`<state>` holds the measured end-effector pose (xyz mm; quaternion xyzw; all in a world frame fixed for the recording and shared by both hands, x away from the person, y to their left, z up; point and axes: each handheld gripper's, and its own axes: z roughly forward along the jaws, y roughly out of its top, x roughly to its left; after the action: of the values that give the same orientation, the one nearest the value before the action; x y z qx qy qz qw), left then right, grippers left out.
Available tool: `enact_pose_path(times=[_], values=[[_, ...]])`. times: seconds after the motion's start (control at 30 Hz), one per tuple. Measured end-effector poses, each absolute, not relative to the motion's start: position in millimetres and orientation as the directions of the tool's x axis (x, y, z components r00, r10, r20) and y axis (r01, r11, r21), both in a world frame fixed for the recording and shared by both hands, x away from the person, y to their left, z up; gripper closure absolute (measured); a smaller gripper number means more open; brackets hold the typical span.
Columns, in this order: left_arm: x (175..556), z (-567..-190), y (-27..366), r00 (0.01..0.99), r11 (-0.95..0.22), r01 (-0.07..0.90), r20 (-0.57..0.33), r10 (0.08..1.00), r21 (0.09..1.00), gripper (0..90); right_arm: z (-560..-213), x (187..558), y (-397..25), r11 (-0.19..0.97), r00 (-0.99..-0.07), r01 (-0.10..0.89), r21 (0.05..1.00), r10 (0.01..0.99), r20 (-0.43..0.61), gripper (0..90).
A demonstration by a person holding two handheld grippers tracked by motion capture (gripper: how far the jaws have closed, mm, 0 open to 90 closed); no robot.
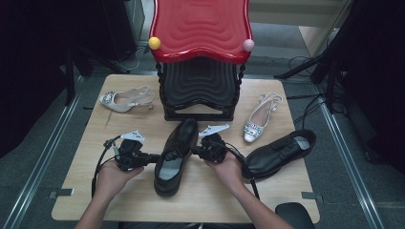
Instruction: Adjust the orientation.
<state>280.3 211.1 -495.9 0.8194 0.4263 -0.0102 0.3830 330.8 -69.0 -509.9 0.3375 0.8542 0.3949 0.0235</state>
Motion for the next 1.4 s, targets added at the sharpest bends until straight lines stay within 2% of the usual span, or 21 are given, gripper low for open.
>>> enact_pose_path(times=[0.27,0.37,0.4,0.47,0.5,0.53,0.57,0.6,0.63,0.8,0.87,1.17,1.4], values=[[274.0,-497.5,199.5,0.674,-0.375,0.692,-0.366,0.642,0.617,90.0,-508.7,337.1,-69.0,0.454,-0.758,0.566,0.688,0.616,0.217,90.0],[273.4,-496.9,200.8,0.678,-0.383,0.685,-0.351,0.646,0.619,86.7,-507.1,338.5,-71.2,0.46,-0.763,0.56,0.69,0.61,0.213,90.0],[273.9,-496.6,203.1,0.669,-0.368,0.69,-0.356,0.652,0.623,79.1,-506.9,339.7,-75.4,0.467,-0.775,0.548,0.694,0.596,0.211,87.9],[274.7,-495.4,207.2,0.645,-0.343,0.707,-0.364,0.672,0.618,76.4,-506.6,339.7,-77.4,0.473,-0.778,0.543,0.694,0.595,0.203,85.7],[274.9,-493.5,211.2,0.64,-0.336,0.705,-0.356,0.681,0.625,70.7,-506.0,340.2,-81.4,0.477,-0.781,0.543,0.691,0.59,0.206,79.7],[274.9,-493.5,211.2,0.64,-0.336,0.705,-0.356,0.681,0.625,67.5,-506.0,340.2,-81.4,0.477,-0.781,0.543,0.691,0.59,0.206,79.7],[276.5,-491.5,215.9,0.643,-0.343,0.694,-0.33,0.691,0.633,65.2,-505.1,339.7,-85.9,0.472,-0.782,0.545,0.693,0.584,0.217,71.6],[276.5,-491.5,215.9,0.643,-0.343,0.694,-0.33,0.691,0.633,61.1,-505.1,339.7,-85.9,0.472,-0.782,0.545,0.693,0.584,0.217,71.6],[280.2,-491.0,220.4,0.639,-0.339,0.697,-0.332,0.694,0.632,56.6,-504.5,337.5,-90.3,0.469,-0.785,0.544,0.696,0.578,0.223,64.9],[289.9,-492.3,229.0,0.618,-0.311,0.709,-0.347,0.705,0.633,43.7,-502.3,330.7,-101.1,0.473,-0.795,0.526,0.706,0.569,0.211,58.6],[294.4,-492.4,231.3,0.609,-0.311,0.72,-0.351,0.712,0.62,41.5,-500.6,325.9,-110.0,0.459,-0.795,0.519,0.721,0.569,0.21,57.8],[311.9,-491.2,228.4,0.618,-0.326,0.708,-0.326,0.715,0.627,39.3,-496.3,309.9,-141.1,0.438,-0.775,0.543,0.716,0.59,0.226,61.0],[321.0,-492.8,226.9,0.626,-0.33,0.699,-0.321,0.71,0.634,39.8,-488.0,294.4,-166.1,0.424,-0.762,0.547,0.722,0.61,0.219,80.1]])
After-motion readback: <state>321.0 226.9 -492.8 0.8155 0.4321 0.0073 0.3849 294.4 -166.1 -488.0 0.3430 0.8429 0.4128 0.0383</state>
